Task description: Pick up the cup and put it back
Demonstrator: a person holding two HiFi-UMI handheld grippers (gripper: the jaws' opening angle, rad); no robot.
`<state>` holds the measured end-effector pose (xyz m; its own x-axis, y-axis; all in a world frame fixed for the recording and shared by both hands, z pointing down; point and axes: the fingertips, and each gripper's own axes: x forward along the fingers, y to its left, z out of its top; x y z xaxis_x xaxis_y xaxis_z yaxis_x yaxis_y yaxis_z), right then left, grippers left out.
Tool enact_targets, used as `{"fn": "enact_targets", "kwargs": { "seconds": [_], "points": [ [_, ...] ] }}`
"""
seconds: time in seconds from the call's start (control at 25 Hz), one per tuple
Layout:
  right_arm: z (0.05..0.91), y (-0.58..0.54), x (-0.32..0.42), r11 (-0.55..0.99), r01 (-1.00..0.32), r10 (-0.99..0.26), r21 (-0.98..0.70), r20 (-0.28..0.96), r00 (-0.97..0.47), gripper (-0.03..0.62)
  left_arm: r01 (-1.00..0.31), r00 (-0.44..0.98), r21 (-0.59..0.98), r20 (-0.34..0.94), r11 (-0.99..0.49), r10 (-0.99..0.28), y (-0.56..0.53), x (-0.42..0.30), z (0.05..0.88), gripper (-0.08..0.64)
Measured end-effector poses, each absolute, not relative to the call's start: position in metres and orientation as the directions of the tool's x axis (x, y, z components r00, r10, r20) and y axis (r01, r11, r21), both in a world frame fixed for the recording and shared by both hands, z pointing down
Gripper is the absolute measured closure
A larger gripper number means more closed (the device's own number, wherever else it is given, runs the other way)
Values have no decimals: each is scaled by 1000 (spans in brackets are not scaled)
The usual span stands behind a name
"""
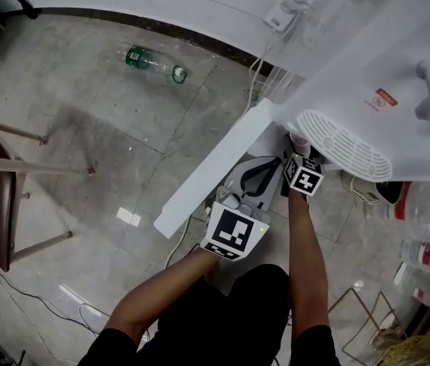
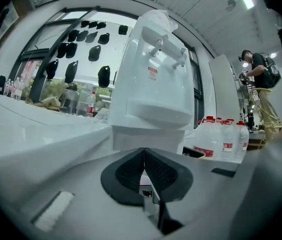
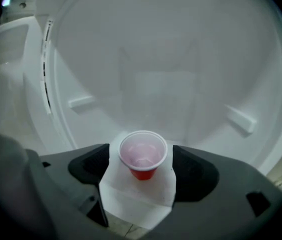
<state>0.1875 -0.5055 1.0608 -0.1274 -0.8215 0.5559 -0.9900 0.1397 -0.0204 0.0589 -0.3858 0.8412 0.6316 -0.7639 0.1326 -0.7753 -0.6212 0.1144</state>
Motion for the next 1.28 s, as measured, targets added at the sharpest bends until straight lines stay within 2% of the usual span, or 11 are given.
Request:
{"fn": "enact_targets", "kwargs": {
  "seconds": [0.32, 0.48, 0.68, 0.88, 1.28],
  "points": [
    [1065, -519, 185, 124, -992, -824, 5, 558, -100, 236, -770, 638, 126, 136, -625, -758, -389, 56, 845, 554],
    [1059, -517, 184, 124, -992, -823, 13, 559, -95, 258, -770, 638, 128, 139, -625, -757, -388, 56, 845, 554],
    [1049, -516, 185, 150, -988, -846, 47, 523, -104, 262, -766, 642, 129, 136, -629, -754, -380, 59, 840, 554],
    [1057, -485, 187, 144, -990, -797, 4, 594, -114, 265, -761, 649, 125, 125, -637, -751, -362, 64, 831, 554],
    [1006, -413, 185, 239, -971, -777, -16, 596, -202, 268, -744, 668, 60, 121, -666, -735, -297, 81, 799, 554]
  ]
}}
